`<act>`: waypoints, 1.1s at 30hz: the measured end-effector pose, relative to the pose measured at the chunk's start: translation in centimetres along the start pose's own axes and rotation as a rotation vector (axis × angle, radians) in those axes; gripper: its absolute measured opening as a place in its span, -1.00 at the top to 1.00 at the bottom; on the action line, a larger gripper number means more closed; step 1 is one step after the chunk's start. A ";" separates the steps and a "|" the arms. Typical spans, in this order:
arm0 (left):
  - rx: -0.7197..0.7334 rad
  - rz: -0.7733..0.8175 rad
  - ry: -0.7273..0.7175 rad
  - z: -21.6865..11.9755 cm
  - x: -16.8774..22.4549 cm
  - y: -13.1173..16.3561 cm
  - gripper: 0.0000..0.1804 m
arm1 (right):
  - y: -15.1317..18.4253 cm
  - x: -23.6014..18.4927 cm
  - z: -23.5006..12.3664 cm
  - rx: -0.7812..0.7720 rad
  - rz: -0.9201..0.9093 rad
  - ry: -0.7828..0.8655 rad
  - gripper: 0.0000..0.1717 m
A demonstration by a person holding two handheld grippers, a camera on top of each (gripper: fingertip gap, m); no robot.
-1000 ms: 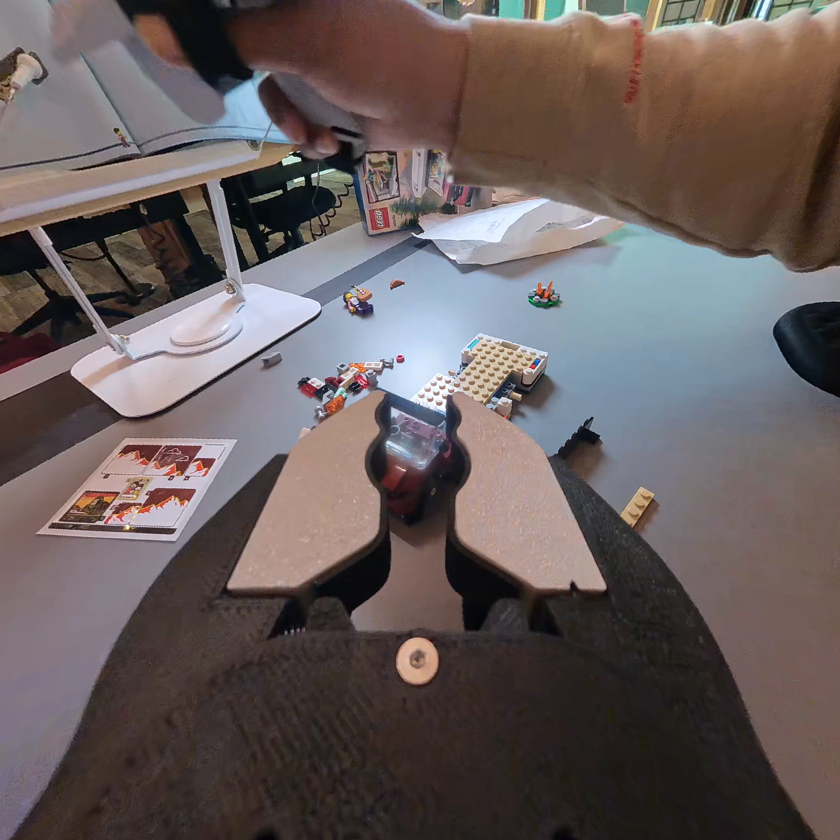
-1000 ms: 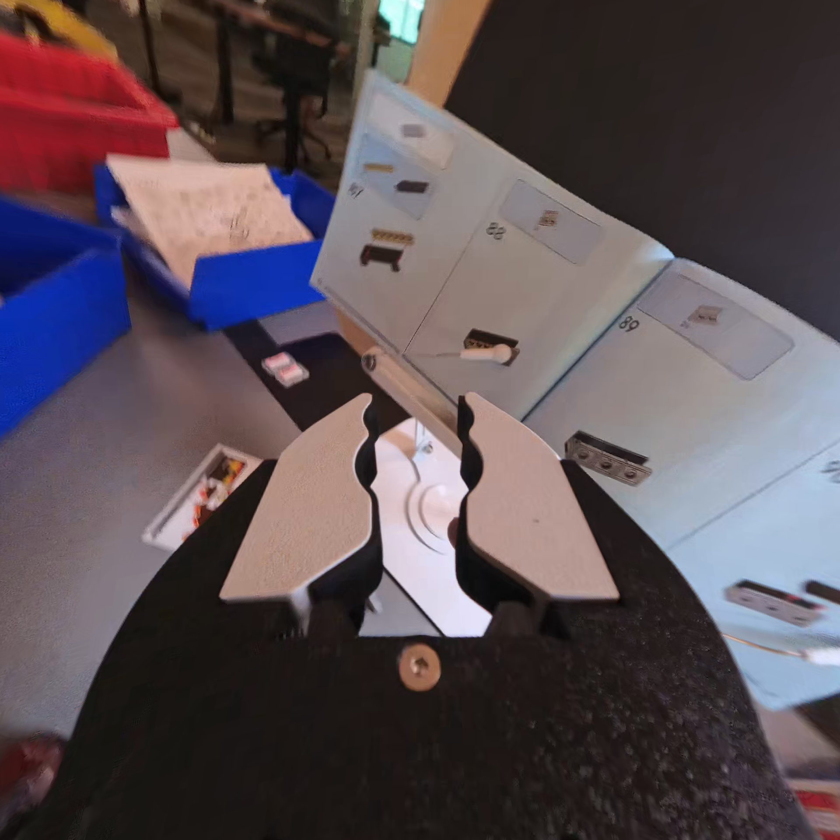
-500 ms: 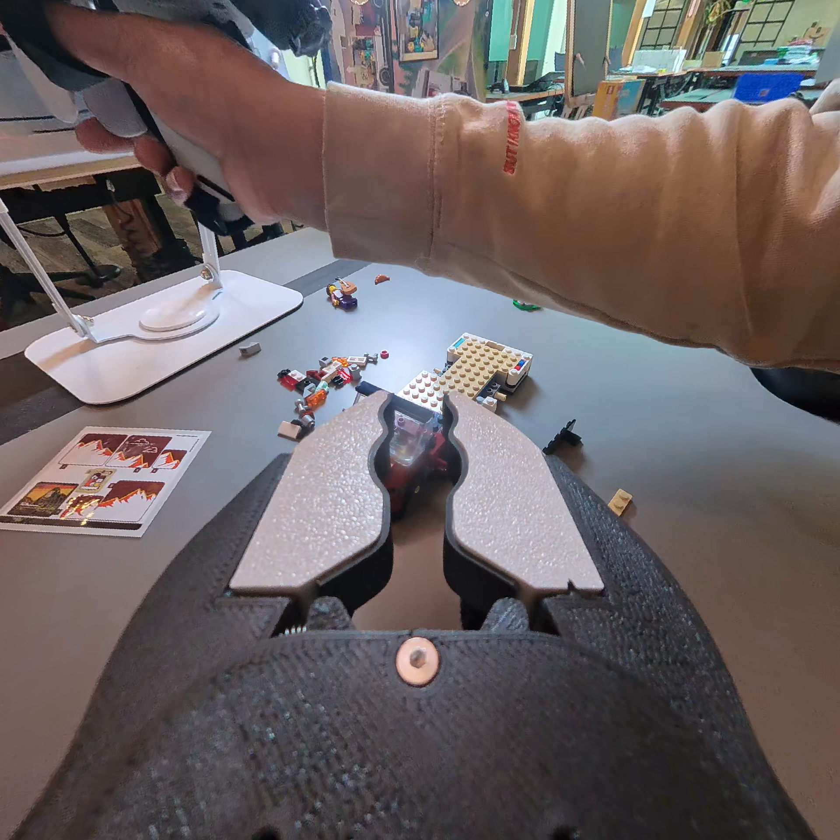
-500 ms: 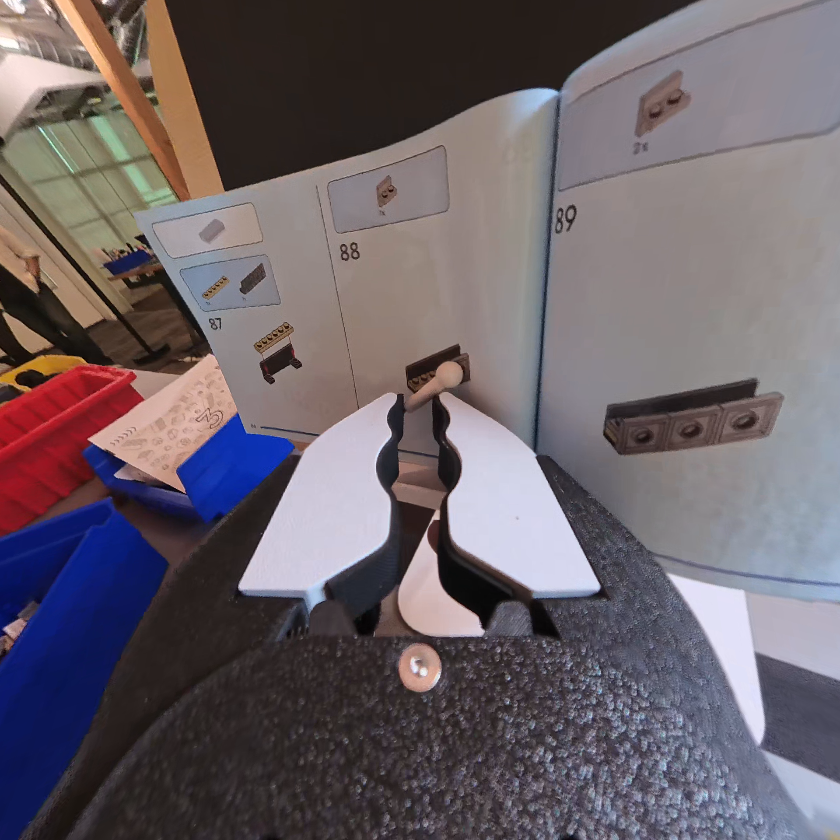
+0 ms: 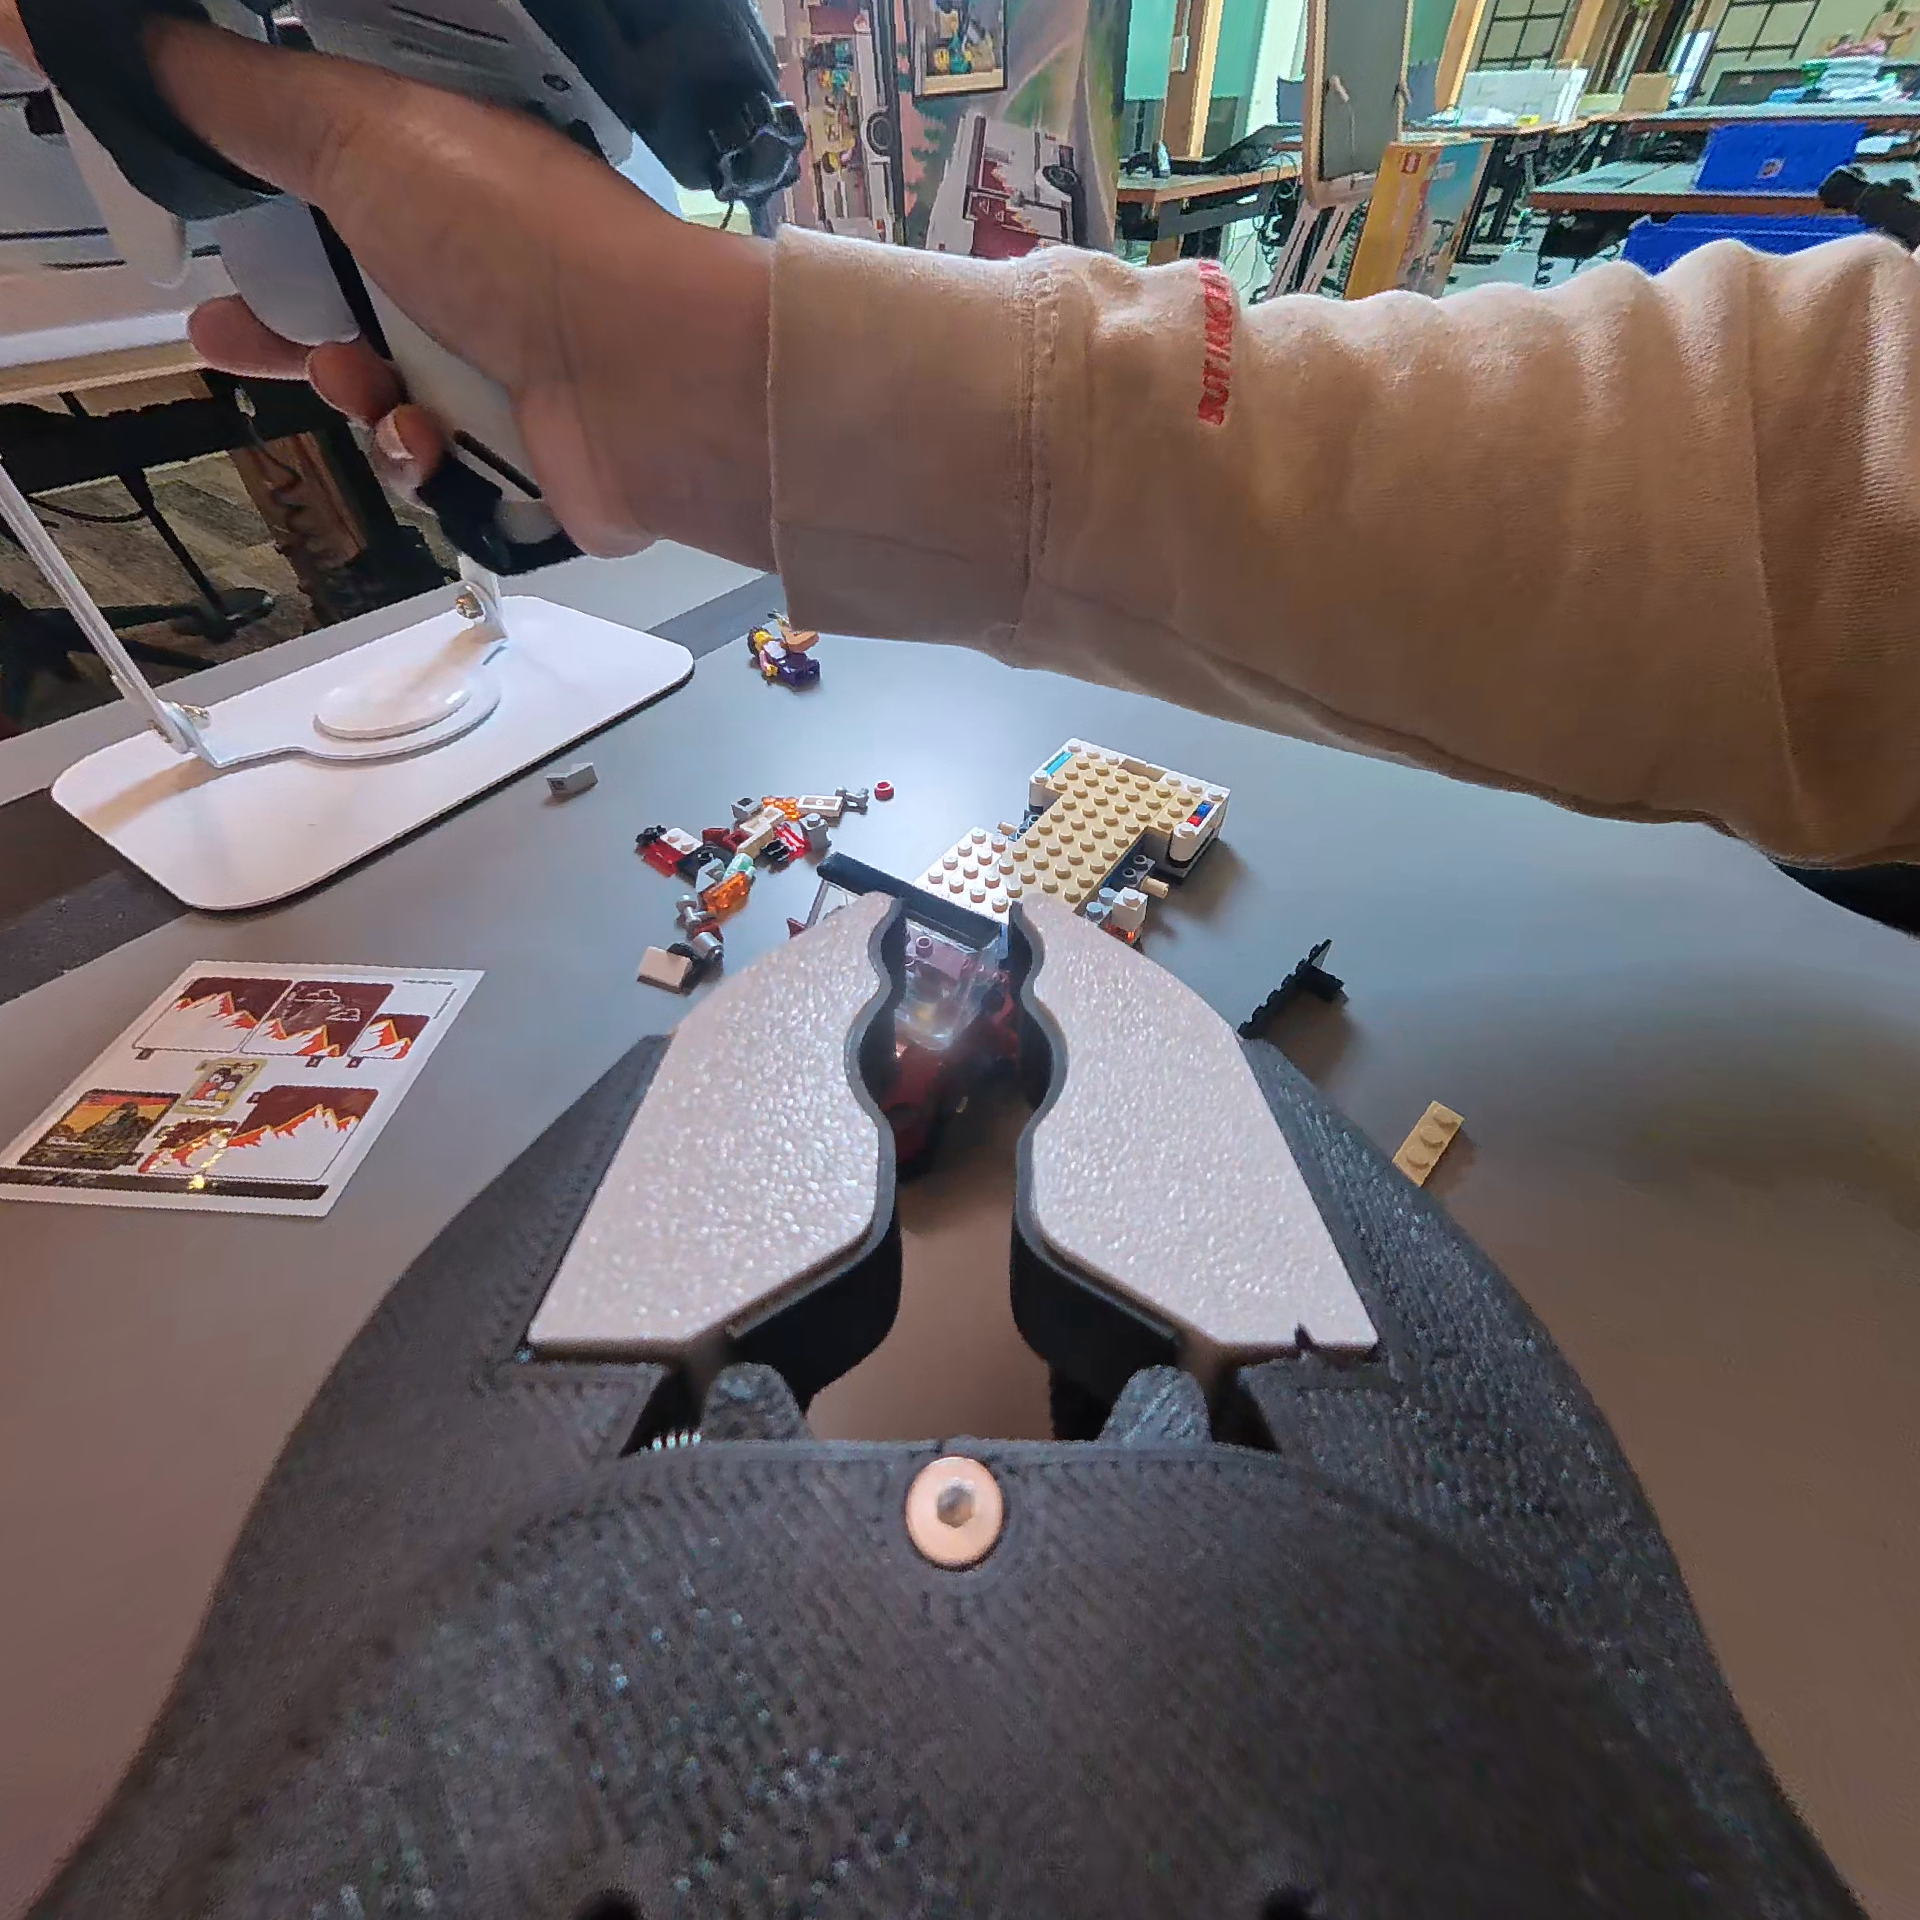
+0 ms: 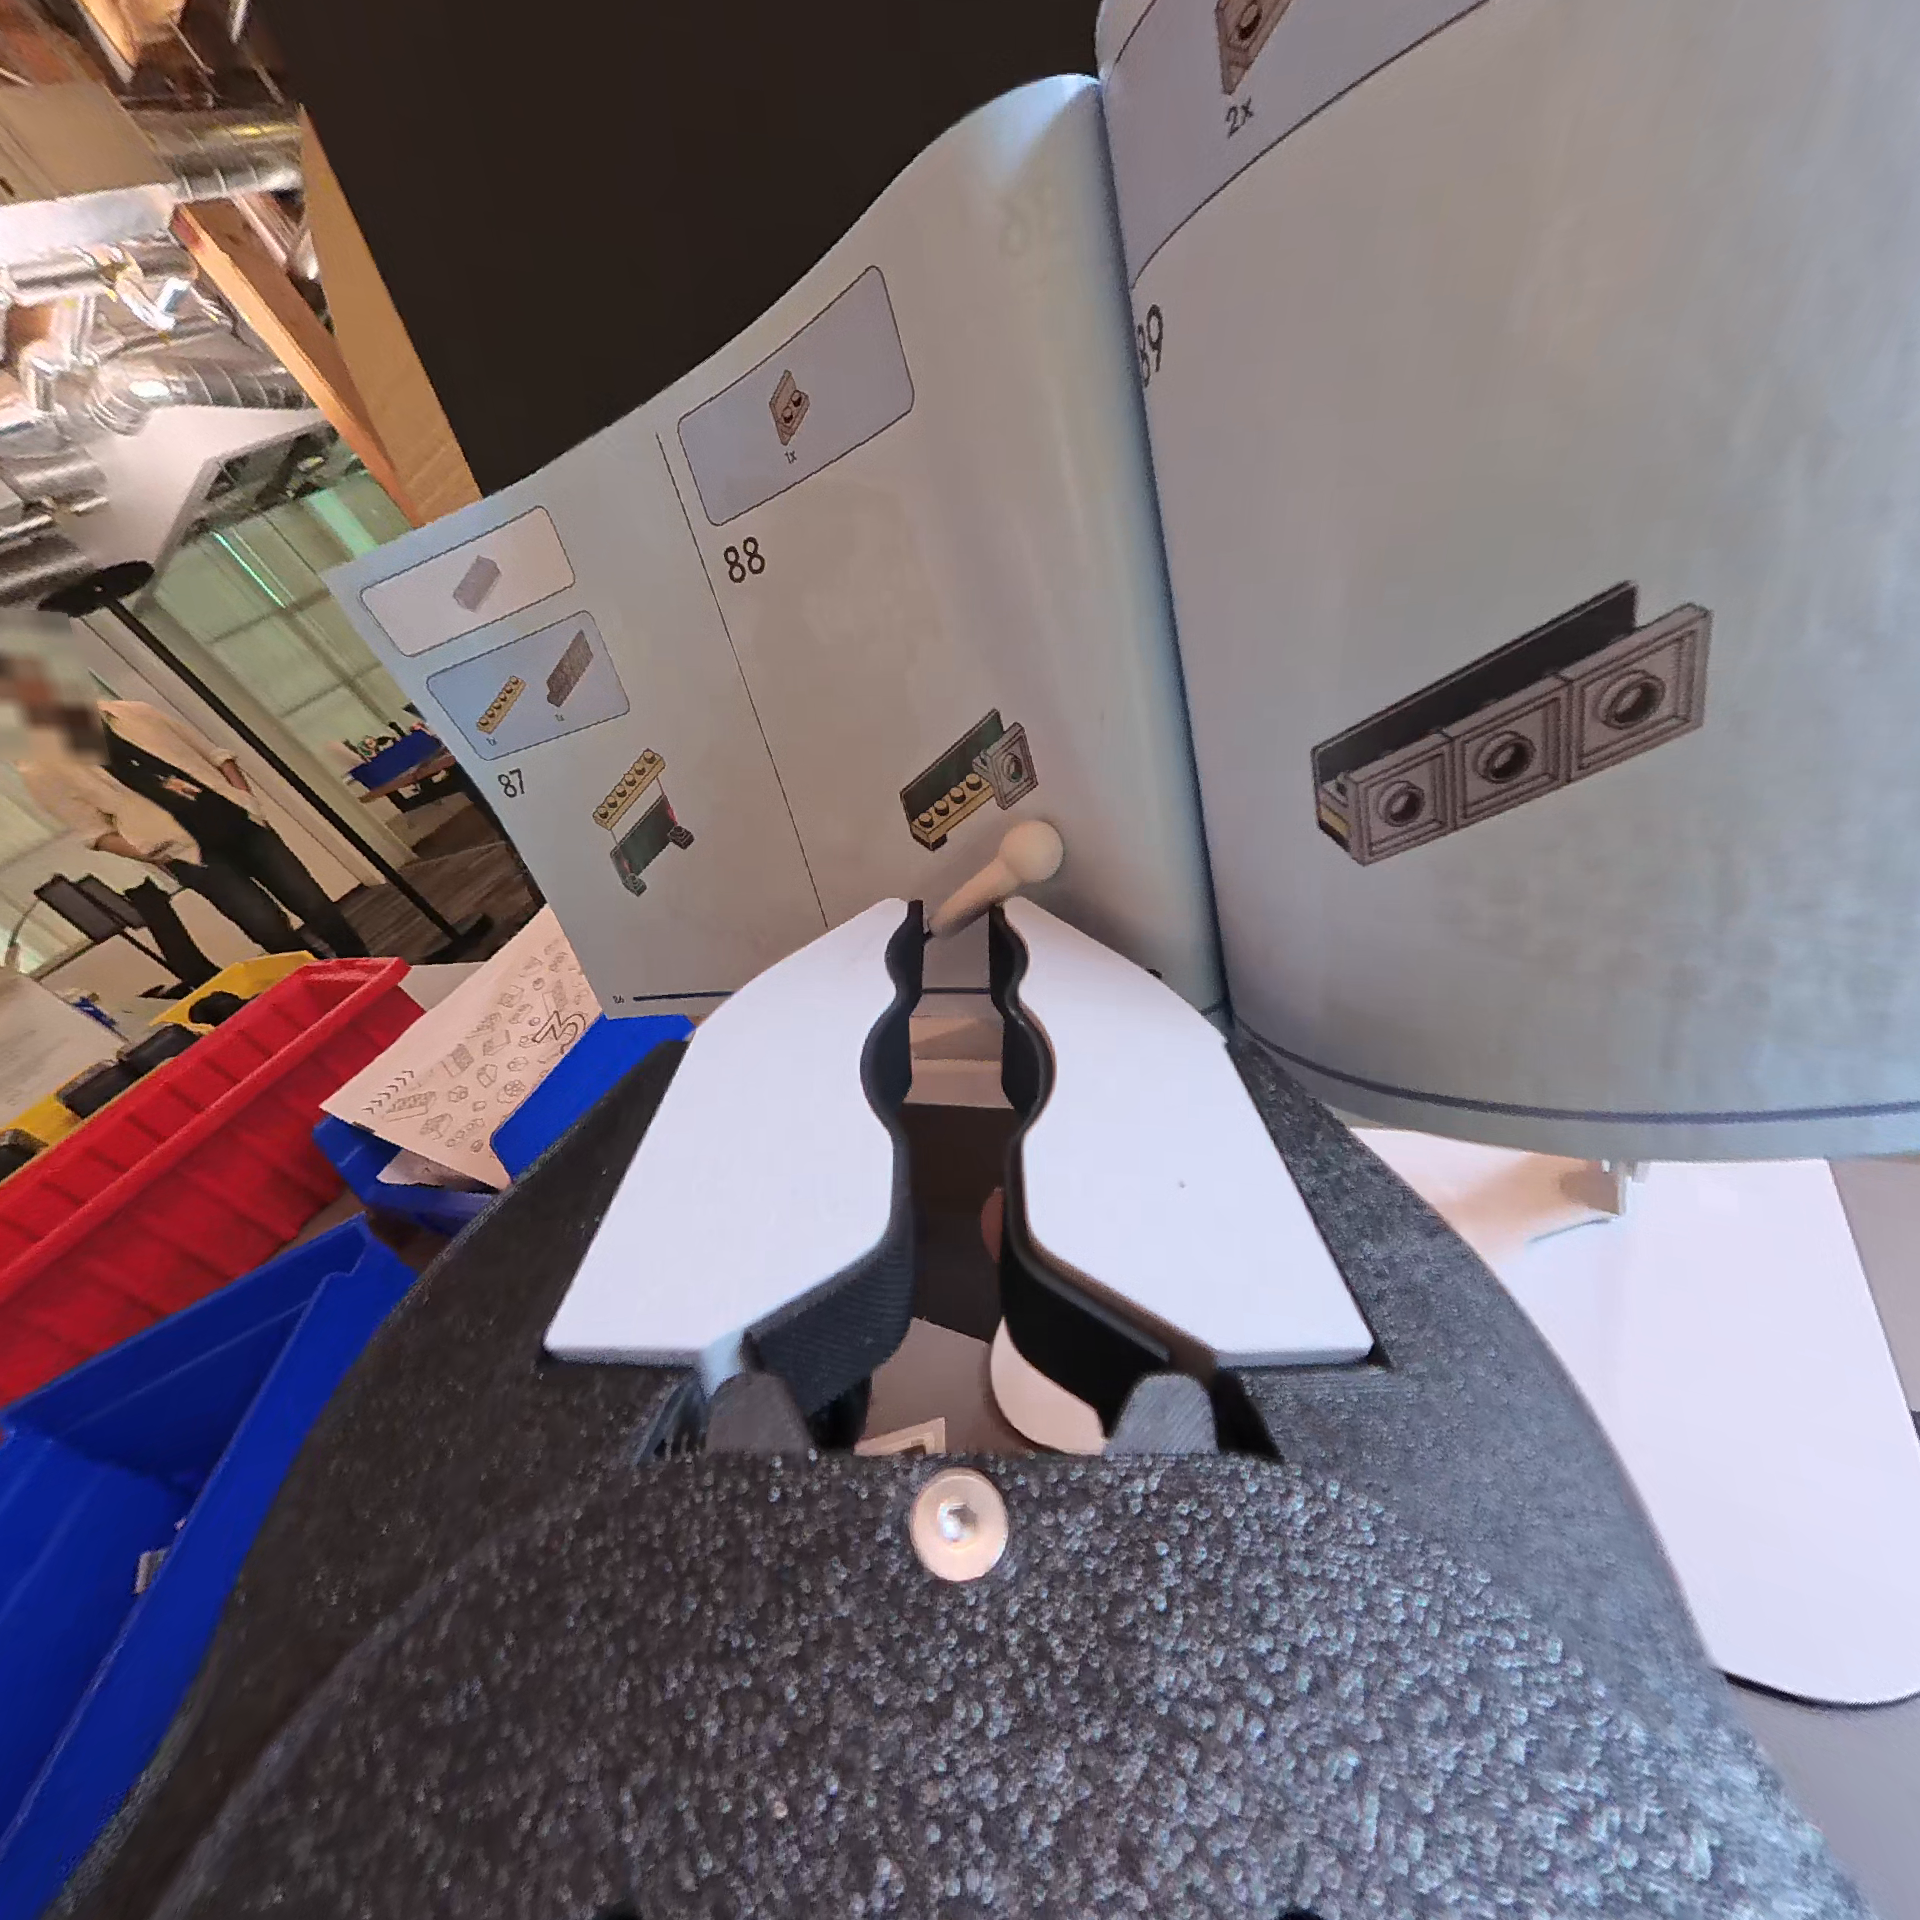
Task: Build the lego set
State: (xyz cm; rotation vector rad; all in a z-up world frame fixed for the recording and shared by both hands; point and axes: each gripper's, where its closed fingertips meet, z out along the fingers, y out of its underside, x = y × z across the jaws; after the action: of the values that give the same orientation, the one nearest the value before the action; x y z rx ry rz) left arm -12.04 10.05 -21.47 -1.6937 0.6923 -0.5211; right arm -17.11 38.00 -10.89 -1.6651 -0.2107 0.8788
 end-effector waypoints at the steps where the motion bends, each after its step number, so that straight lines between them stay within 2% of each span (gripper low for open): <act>1: 0.000 -0.001 0.000 0.0 0.0 0.0 0.80 | 0.0 -0.2 -0.3 -0.004 -0.032 -0.008 0.84; 4: 0.005 0.001 -0.001 -0.1 0.0 -0.1 0.79 | -0.4 -2.1 -2.3 0.026 -0.183 -0.086 0.75; 8: 0.004 0.012 -0.002 -0.1 0.1 -0.2 0.79 | -0.5 -6.1 -8.5 0.085 -0.438 -0.335 0.75; 11: -0.002 0.020 -0.008 -0.1 0.0 0.0 0.79 | 3.2 -7.8 -14.9 -0.047 -0.666 -0.604 0.74; 13: -0.003 0.026 -0.015 -0.1 -0.1 0.0 0.79 | 6.9 -6.4 -19.1 -0.212 -0.780 -0.702 0.67; 16: -0.009 0.029 -0.020 0.0 -0.2 0.1 0.79 | 11.3 -2.3 -24.1 -0.470 -0.842 -0.734 0.55; 20: -0.031 0.045 -0.020 0.2 -0.1 0.6 0.79 | 14.6 3.0 -28.1 -0.712 -0.874 -0.670 0.41; 23: -0.051 0.067 -0.020 0.4 0.1 1.0 0.79 | 15.7 4.1 -30.0 -0.769 -0.881 -0.666 0.40; 28: -0.075 0.108 0.006 0.6 1.0 1.5 0.79 | 17.8 1.9 -33.3 -0.821 -0.884 -0.770 0.59; 33: -0.086 0.176 0.133 0.8 3.6 2.0 0.85 | 20.0 0.8 -33.2 -0.851 -0.924 -0.769 0.73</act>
State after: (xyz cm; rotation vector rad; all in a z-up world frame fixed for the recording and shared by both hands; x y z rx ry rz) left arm -9.23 7.86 -23.64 -1.6687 0.9632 -0.4882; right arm -1.40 7.03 -28.09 -1.5663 -1.9234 0.6652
